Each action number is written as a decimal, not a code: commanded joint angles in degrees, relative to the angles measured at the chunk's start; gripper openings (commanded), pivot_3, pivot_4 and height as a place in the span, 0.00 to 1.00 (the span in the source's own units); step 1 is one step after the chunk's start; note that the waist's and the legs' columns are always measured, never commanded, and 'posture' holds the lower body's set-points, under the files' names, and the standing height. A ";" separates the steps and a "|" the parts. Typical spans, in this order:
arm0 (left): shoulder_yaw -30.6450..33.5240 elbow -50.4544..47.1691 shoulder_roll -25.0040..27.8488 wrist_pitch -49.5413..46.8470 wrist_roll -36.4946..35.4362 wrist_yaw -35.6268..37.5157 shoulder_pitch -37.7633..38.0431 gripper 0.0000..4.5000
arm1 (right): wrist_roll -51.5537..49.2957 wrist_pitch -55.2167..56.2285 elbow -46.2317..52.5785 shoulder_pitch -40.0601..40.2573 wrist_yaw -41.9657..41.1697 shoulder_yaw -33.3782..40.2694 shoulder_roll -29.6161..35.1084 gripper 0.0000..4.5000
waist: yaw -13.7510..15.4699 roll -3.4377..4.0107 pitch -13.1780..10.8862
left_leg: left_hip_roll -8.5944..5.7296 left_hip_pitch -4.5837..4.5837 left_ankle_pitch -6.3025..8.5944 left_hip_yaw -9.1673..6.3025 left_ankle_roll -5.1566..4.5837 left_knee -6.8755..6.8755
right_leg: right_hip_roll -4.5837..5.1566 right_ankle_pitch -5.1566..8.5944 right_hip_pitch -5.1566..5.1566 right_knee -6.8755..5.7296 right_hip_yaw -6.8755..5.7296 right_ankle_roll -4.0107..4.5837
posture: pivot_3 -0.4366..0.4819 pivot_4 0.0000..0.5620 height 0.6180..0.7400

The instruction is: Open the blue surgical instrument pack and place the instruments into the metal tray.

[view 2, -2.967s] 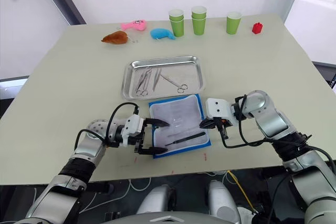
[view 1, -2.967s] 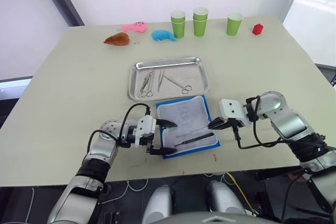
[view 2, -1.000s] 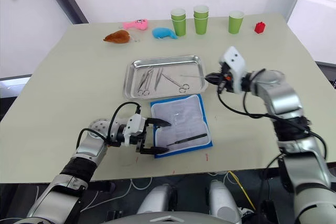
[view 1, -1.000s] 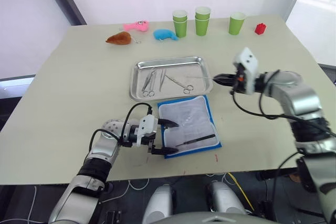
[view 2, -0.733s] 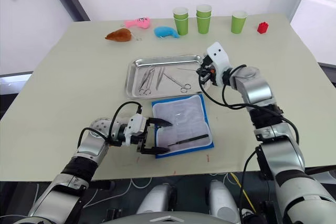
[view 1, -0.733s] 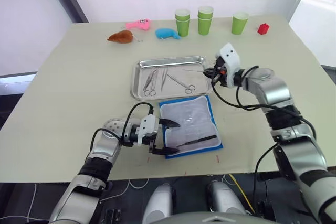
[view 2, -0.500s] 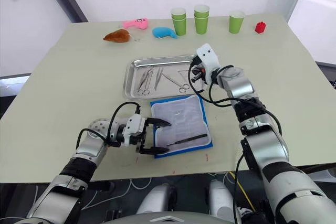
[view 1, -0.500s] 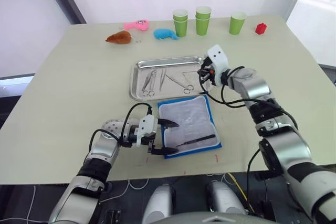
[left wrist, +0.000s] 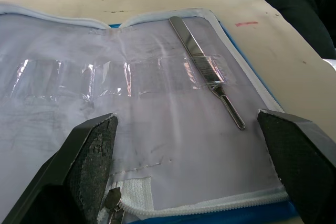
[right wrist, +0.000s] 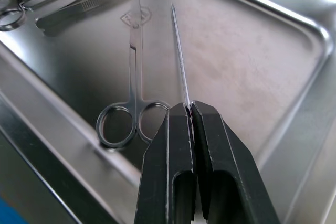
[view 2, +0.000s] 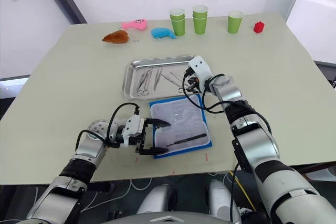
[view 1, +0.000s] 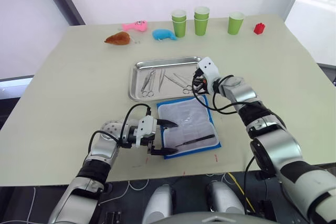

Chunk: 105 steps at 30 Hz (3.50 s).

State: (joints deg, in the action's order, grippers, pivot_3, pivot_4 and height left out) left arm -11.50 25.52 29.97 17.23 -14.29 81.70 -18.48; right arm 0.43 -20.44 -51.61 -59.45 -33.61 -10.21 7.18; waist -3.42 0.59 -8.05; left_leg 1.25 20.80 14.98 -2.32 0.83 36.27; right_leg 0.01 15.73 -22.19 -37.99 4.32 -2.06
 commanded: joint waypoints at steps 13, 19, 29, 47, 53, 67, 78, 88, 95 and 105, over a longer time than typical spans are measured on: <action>-2.98 7.86 0.24 -0.84 5.57 -1.75 4.56 1.00 | 1.49 7.58 -8.27 -6.00 -0.56 1.86 -1.18 0.58 | -0.51 0.11 0.05 | -0.04 -0.12 0.00 -0.01 0.00 0.00 | -0.11 -0.08 0.00 0.00 -0.02 0.12 | 0.48 0.27 1.00; -3.09 8.15 0.33 -0.75 5.61 -1.49 4.36 1.00 | 0.50 11.78 -6.01 -6.52 -3.22 3.01 -0.07 0.98 | -0.70 0.14 0.07 | -0.41 -0.55 0.23 -0.08 -0.38 -0.01 | -0.96 -0.41 -0.14 -0.02 0.40 0.62 | 0.48 0.27 1.00; -3.27 8.56 0.44 -0.72 5.54 -1.18 3.56 1.00 | -7.38 23.23 16.55 11.14 -19.10 5.35 5.37 0.98 | -0.40 0.11 0.11 | -0.43 -0.52 0.24 -0.58 -0.39 -0.01 | -0.95 -0.39 0.02 0.05 0.26 0.62 | 0.48 0.27 1.00; -3.43 8.65 0.92 -0.59 5.39 0.14 2.67 1.00 | -27.63 11.68 54.87 39.58 -44.07 11.60 31.78 0.98 | -0.49 0.07 -0.23 | -0.58 -0.51 0.24 -0.65 -0.38 -0.01 | -0.98 -0.35 0.04 0.05 0.07 0.67 | 0.48 0.27 1.00; -3.35 8.22 1.32 -0.83 5.15 0.73 2.42 1.00 | -33.79 9.70 58.43 43.81 -49.86 16.55 38.87 0.98 | -0.52 -0.04 -0.30 | -0.59 -0.47 0.25 -0.69 -0.37 -0.01 | -0.96 -0.25 0.03 0.11 0.01 0.82 | 0.48 0.27 1.00; -2.89 6.34 2.60 -1.43 3.53 3.77 2.34 1.00 | -40.68 6.00 60.49 47.79 -56.06 25.99 48.74 0.98 | -0.55 -0.12 -0.35 | -0.44 -0.14 0.25 -0.69 -0.35 -0.03 | -1.00 -0.22 -0.13 0.13 -0.21 0.87 | 0.48 0.27 1.00; -3.19 5.07 3.93 -1.15 2.62 6.91 2.39 1.00 | -41.26 5.53 62.16 47.30 -54.98 25.24 47.59 0.98 | -0.56 -0.48 -0.66 | -0.43 -0.05 0.26 -0.61 -0.35 -0.06 | -1.09 -0.31 -0.42 0.14 -0.17 0.72 | 0.48 0.27 1.00; -3.06 5.09 4.24 -0.63 1.73 8.64 1.89 1.00 | -33.84 7.37 66.32 46.12 -47.71 16.47 42.37 0.98 | -0.59 -0.65 -0.83 | -0.19 -0.03 0.26 -0.58 -0.34 -0.09 | -1.16 -0.29 -0.52 0.12 -0.16 0.75 | 0.48 0.27 1.00; -2.99 5.48 4.89 -0.58 1.28 10.39 0.88 1.00 | -26.26 7.79 66.52 41.51 -41.53 6.18 35.98 0.98 | -0.51 -0.76 -1.03 | -0.17 0.04 0.26 -0.58 -0.34 -0.08 | -1.28 -0.30 -0.58 0.12 -0.14 0.75 | 0.48 0.27 1.00; -4.02 6.56 6.14 0.94 1.12 10.80 0.53 1.00 | -13.45 10.83 60.66 35.93 -37.30 -6.90 28.82 0.98 | -0.56 -0.87 -1.12 | -0.10 0.03 0.26 -0.57 -0.34 -0.06 | -1.26 -0.31 -0.59 0.07 -0.12 0.76 | 0.48 0.27 1.00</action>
State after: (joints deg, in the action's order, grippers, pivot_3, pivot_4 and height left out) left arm -12.65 26.65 34.12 18.85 -16.99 89.16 -20.80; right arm -14.34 -11.32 9.01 -22.71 -70.87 -16.43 35.92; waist -3.98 -0.28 -9.17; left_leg 1.15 20.83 15.24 -2.89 0.48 36.22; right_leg -1.26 15.42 -22.78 -37.92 4.19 -1.30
